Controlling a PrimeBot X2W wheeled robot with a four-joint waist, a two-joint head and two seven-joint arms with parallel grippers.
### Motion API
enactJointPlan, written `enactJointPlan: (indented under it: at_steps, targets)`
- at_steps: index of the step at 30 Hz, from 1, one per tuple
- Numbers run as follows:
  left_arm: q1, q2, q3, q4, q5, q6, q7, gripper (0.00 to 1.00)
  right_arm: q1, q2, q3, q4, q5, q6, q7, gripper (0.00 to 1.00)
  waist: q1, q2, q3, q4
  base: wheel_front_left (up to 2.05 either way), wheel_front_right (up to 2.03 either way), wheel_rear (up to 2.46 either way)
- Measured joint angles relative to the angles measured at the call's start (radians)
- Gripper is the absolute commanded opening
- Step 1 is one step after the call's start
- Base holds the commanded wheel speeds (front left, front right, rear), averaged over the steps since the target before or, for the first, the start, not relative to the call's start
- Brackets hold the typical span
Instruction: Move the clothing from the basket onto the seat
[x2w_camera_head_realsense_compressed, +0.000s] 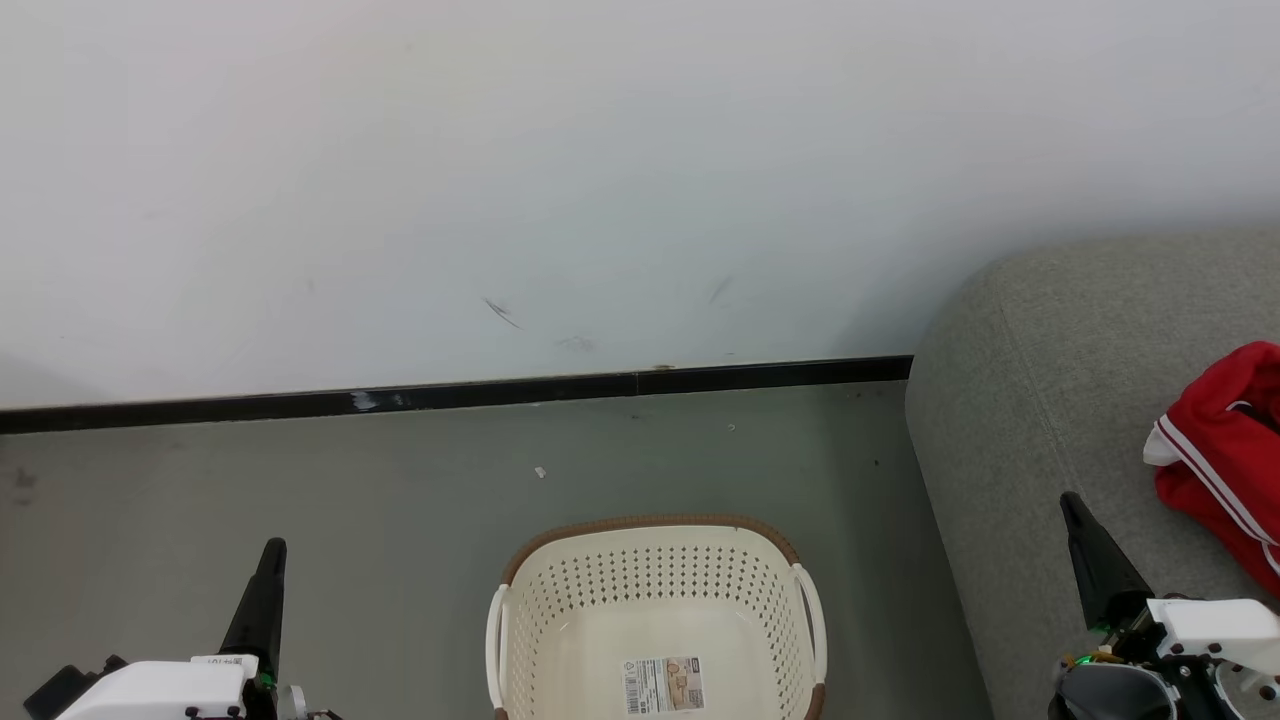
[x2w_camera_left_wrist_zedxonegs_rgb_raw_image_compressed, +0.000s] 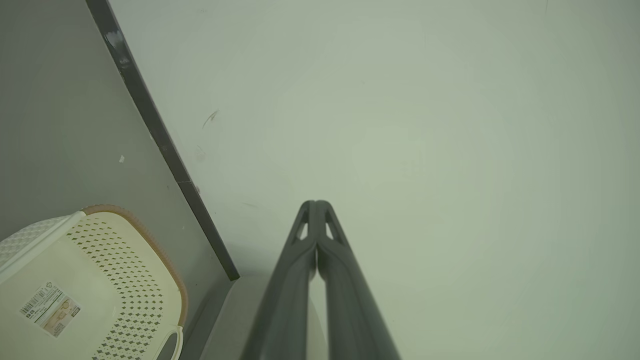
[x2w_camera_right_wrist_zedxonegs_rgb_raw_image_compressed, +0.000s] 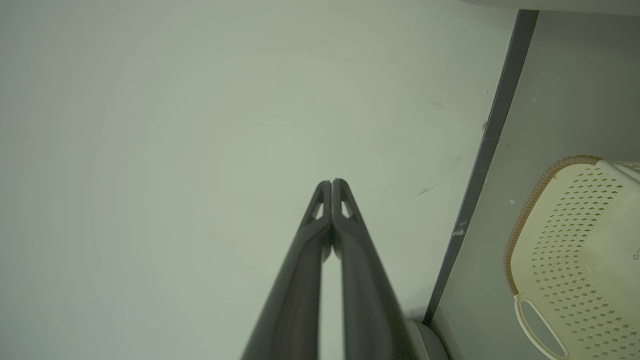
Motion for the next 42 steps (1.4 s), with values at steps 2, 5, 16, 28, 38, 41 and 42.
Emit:
enactJointPlan:
  at_steps: [2, 5, 16, 28, 38, 41, 42]
  targets:
    - [0.0, 0.0, 0.0, 0.001, 0.0, 0.0, 0.0, 0.0, 0.0, 0.0, 0.0, 0.0, 0.0, 0.0, 0.0, 0.0, 0.0, 0.0, 0.0, 0.0, 0.0, 0.0, 0.0]
    - [0.0, 0.0, 0.0, 0.001, 0.0, 0.0, 0.0, 0.0, 0.0, 0.0, 0.0, 0.0, 0.0, 0.0, 0.0, 0.0, 0.0, 0.0, 0.0, 0.0, 0.0, 0.0, 0.0]
    - [0.0, 0.0, 0.0, 0.002, 0.0, 0.0, 0.0, 0.0, 0.0, 0.0, 0.0, 0.0, 0.0, 0.0, 0.0, 0.0, 0.0, 0.0, 0.0, 0.0, 0.0, 0.0, 0.0]
    - [0.0, 0.0, 0.0, 0.005, 0.0, 0.0, 0.0, 0.0, 0.0, 0.0, 0.001, 0.001, 0.0, 0.0, 0.0, 0.0, 0.0, 0.0, 0.0, 0.0, 0.0, 0.0, 0.0]
    - [0.0, 0.0, 0.001, 0.006, 0.0, 0.0, 0.0, 0.0, 0.0, 0.0, 0.001, 0.001, 0.0, 0.0, 0.0, 0.0, 0.0, 0.0, 0.0, 0.0, 0.0, 0.0, 0.0]
    - [0.0, 0.0, 0.001, 0.006, 0.0, 0.0, 0.0, 0.0, 0.0, -0.001, 0.001, 0.001, 0.0, 0.0, 0.0, 0.0, -0.0001, 0.0, 0.0, 0.0, 0.0, 0.0, 0.0]
    - [0.0, 0.0, 0.001, 0.006, 0.0, 0.0, 0.0, 0.0, 0.0, -0.001, 0.002, 0.001, 0.0, 0.0, 0.0, 0.0, -0.0001, 0.0, 0.0, 0.0, 0.0, 0.0, 0.0]
